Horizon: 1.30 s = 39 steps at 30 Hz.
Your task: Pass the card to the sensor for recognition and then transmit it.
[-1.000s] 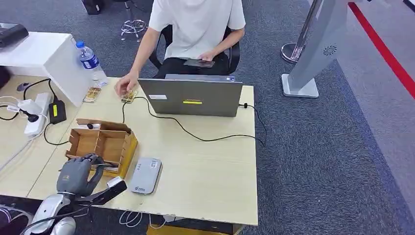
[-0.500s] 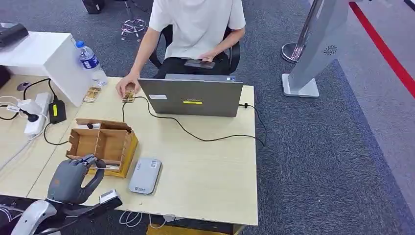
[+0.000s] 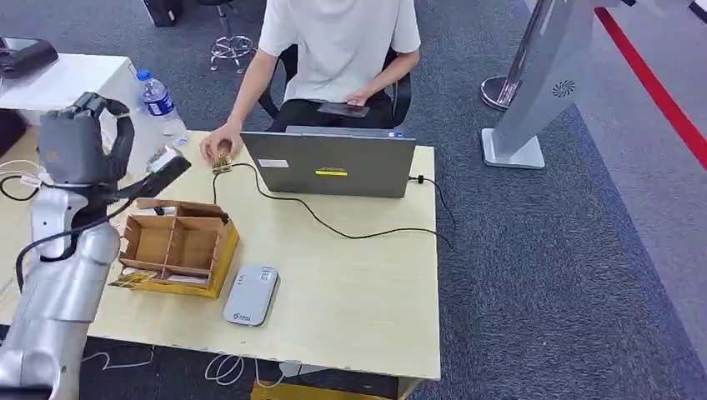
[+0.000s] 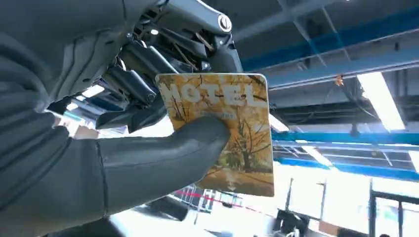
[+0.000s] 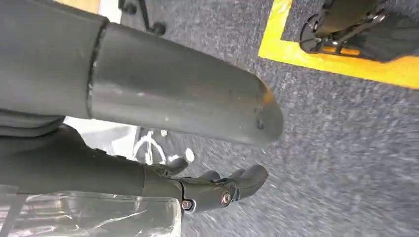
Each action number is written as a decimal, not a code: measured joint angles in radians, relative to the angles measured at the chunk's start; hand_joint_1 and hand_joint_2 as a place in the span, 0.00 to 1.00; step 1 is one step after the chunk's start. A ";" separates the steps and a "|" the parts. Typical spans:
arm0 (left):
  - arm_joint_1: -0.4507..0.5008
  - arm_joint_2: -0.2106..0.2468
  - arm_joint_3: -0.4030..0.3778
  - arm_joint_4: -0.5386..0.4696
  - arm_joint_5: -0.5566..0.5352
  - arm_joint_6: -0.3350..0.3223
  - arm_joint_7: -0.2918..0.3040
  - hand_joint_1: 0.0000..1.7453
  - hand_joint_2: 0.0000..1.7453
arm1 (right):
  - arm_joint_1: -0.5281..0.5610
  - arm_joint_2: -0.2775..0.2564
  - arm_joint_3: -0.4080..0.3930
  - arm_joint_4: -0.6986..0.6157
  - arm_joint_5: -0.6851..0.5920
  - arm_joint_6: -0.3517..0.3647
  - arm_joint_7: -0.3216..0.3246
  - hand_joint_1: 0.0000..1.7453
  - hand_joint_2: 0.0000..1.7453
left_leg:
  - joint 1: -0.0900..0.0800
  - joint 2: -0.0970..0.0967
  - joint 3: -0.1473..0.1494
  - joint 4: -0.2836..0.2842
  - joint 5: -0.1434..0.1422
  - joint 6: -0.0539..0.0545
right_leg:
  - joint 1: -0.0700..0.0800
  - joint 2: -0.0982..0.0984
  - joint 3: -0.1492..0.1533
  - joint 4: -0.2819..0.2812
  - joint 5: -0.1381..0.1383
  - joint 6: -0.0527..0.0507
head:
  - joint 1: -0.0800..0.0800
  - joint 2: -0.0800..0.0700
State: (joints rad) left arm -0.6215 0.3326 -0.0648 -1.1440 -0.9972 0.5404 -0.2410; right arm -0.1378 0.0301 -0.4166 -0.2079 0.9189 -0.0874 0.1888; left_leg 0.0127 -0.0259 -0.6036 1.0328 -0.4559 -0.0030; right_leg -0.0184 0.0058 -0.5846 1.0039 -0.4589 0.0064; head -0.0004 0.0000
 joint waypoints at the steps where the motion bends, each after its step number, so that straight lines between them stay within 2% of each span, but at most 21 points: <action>1: -0.052 -0.009 -0.001 0.079 -0.001 0.012 -0.006 1.00 1.00 | -0.009 0.001 0.005 0.000 0.005 0.003 0.000 0.00 0.00 | 0.000 0.001 0.000 0.000 0.001 0.000 | 0.000 0.001 0.000 0.000 0.001 0.000 | 0.001 0.000; 3: -0.142 -0.027 -0.011 0.246 -0.011 0.036 -0.010 1.00 1.00 | -0.025 0.003 0.015 0.000 0.012 0.003 0.000 0.00 0.00 | 0.000 0.005 0.000 0.000 0.001 0.000 | 0.000 0.006 -0.002 0.000 0.002 0.001 | 0.000 0.000; 7: -0.227 -0.053 -0.016 0.432 -0.018 0.062 -0.010 1.00 1.00 | -0.031 0.006 0.026 0.000 0.027 0.008 0.003 0.00 0.00 | 0.000 0.008 -0.001 0.000 0.000 0.000 | 0.000 0.009 -0.003 0.000 0.002 0.001 | 0.001 0.000; 10: -0.254 -0.061 -0.018 0.503 -0.028 0.065 -0.008 1.00 1.00 | -0.030 0.008 0.032 0.000 0.033 0.011 0.013 0.00 0.00 | 0.000 0.009 -0.003 0.000 0.000 0.000 | 0.000 0.009 -0.006 0.000 0.002 0.001 | 0.000 0.000; 19: -0.293 -0.062 -0.024 0.589 -0.021 0.055 0.008 1.00 1.00 | -0.028 0.010 0.036 0.000 0.034 0.007 0.016 0.00 0.00 | 0.000 0.009 -0.006 0.000 0.000 0.000 | 0.000 0.010 -0.008 0.000 0.002 0.001 | 0.001 0.000; 20: -0.294 -0.062 -0.024 0.596 -0.019 0.055 0.010 0.00 1.00 | -0.028 0.010 0.036 0.000 0.034 0.007 0.016 0.00 0.00 | 0.000 0.009 -0.006 0.000 0.000 0.000 | 0.000 0.010 -0.008 0.000 0.002 0.001 | 0.001 0.000; 24: -0.294 -0.058 -0.024 0.619 -0.014 0.049 0.011 0.00 1.00 | -0.028 0.010 0.036 0.000 0.034 0.006 0.016 0.00 0.00 | 0.000 0.010 -0.006 0.000 0.000 0.000 | 0.000 0.010 -0.008 0.000 0.002 0.001 | 0.001 0.000; 31: -0.288 -0.055 -0.024 0.639 0.015 0.049 -0.024 0.00 1.00 | -0.024 0.010 0.036 0.000 0.033 0.003 0.017 0.00 0.00 | 0.000 0.009 -0.006 0.000 0.000 0.000 | 0.000 0.010 -0.008 0.000 0.002 0.001 | 0.001 0.000; 34: -0.276 -0.056 -0.023 0.630 0.039 0.048 -0.069 0.00 1.00 | -0.019 0.010 0.034 0.000 0.025 -0.003 0.011 0.00 0.00 | 0.000 0.009 -0.006 0.000 0.000 0.000 | 0.000 0.010 -0.008 0.000 0.002 0.001 | 0.000 0.000; 36: -0.235 -0.058 -0.024 0.559 0.054 0.001 -0.083 0.00 1.00 | -0.011 0.010 0.025 0.000 0.015 -0.011 0.007 0.00 0.00 | 0.000 0.009 -0.006 0.000 0.000 0.000 | 0.000 0.010 -0.008 0.000 0.002 0.001 | 0.001 0.000; 39: -0.133 -0.051 -0.038 0.366 0.064 -0.092 -0.040 0.00 1.00 | 0.007 0.010 0.006 0.000 -0.007 -0.025 -0.006 0.00 0.00 | 0.000 0.010 -0.007 0.000 -0.001 0.000 | 0.000 0.011 -0.009 0.000 0.002 0.001 | 0.001 0.000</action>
State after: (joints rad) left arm -0.7543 0.2818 -0.1033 -0.7776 -0.9327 0.4481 -0.2805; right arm -0.1304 0.0401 -0.4104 -0.2079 0.9122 -0.1125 0.1823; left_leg 0.0124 -0.0160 -0.6103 1.0326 -0.4570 -0.0028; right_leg -0.0188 0.0164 -0.5931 1.0038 -0.4574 0.0075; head 0.0004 0.0000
